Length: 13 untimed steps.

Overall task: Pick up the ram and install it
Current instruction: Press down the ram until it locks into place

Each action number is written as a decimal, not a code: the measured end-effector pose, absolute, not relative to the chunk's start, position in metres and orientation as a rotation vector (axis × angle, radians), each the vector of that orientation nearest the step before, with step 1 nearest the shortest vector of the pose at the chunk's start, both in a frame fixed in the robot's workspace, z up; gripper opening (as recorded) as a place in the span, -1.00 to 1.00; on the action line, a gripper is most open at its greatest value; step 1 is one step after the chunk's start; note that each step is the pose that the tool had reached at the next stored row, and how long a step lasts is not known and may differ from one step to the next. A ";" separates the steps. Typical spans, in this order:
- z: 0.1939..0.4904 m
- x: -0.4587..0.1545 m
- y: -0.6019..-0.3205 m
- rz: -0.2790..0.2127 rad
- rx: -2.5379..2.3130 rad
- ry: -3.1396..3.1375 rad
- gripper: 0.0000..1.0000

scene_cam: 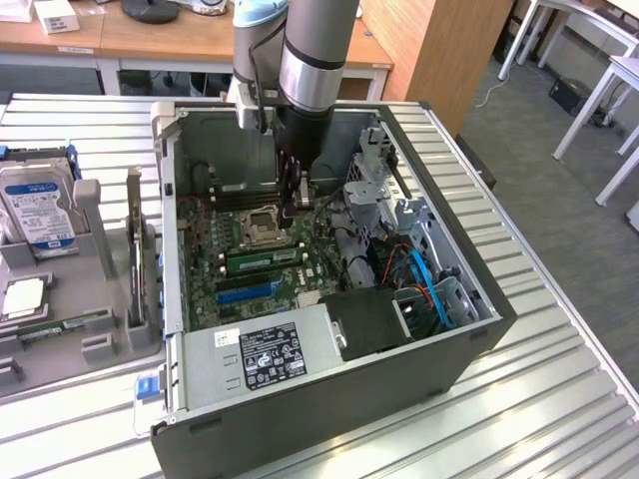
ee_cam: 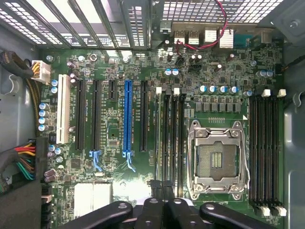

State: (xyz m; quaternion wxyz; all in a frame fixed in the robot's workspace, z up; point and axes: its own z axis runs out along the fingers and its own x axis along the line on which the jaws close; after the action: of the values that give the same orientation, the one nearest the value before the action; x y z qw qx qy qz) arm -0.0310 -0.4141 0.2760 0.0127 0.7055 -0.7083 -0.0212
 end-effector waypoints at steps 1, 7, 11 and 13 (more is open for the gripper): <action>0.276 -0.031 -0.414 -0.066 2.199 -2.207 -0.80; 0.276 -0.031 -0.414 -0.066 2.199 -2.207 -0.80; 0.276 -0.025 -0.414 -0.066 2.198 -2.207 -0.80; 0.276 -0.021 -0.414 -0.066 2.199 -2.207 -0.80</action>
State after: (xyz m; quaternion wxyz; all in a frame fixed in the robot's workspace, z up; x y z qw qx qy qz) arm -0.0207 -0.4142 0.2760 0.0128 0.7055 -0.7083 -0.0211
